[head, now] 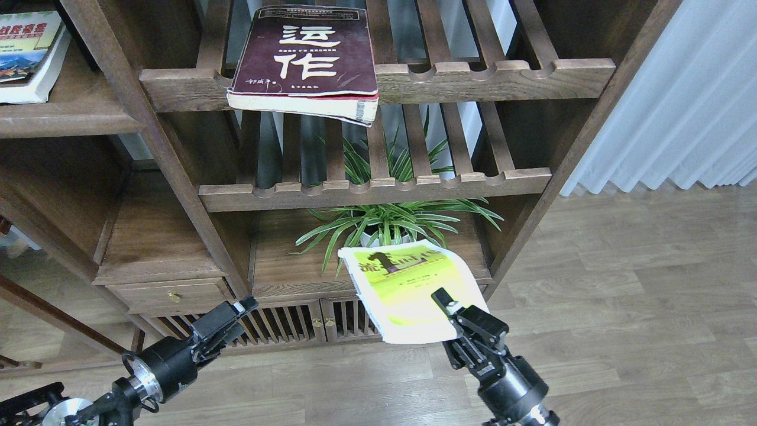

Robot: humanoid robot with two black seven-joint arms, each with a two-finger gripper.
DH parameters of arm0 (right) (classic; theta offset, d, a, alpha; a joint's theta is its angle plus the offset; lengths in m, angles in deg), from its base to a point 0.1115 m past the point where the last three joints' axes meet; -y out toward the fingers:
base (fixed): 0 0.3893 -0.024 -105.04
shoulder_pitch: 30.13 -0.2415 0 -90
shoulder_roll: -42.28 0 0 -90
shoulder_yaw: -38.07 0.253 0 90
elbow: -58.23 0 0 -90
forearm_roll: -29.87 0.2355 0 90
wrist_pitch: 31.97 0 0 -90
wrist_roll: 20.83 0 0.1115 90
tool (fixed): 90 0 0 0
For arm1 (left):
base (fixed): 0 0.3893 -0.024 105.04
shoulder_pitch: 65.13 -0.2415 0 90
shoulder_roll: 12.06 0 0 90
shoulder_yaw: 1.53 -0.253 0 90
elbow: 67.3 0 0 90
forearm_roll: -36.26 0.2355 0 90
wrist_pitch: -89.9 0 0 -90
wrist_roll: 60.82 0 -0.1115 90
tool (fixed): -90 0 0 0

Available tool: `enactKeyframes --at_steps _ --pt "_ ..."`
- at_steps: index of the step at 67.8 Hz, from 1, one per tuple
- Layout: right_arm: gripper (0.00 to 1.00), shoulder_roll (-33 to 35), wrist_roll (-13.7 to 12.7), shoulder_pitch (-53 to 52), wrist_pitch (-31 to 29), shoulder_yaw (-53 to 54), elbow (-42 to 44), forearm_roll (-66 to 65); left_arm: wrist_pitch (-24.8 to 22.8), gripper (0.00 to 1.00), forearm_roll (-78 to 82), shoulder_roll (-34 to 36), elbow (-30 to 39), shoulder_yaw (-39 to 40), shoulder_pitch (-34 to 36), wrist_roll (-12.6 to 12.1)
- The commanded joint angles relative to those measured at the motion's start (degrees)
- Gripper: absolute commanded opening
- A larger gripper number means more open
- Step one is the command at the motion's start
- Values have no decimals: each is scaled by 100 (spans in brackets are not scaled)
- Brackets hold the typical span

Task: Organize books on shelf
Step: 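Pull the yellow-green book out and lower it with the right gripper, then grasp the yellow-green book with the left gripper beside the right gripper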

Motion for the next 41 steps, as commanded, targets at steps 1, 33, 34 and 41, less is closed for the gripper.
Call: enactKeyframes --at_steps 1,33,34,41 --pt "0 -41 0 -233 4 -182 259 -25 0 100 9 -1 455 9 -227 13" --pt "0 -41 0 -470 4 -490 637 -104 0 100 9 -466 1177 158 -316 4" --pt "0 -41 0 -470 4 -490 637 -104 0 100 9 -484 1177 158 -316 4" --pt "0 -41 0 -470 4 -490 629 -113 0 100 26 -818 1150 158 -324 -39"
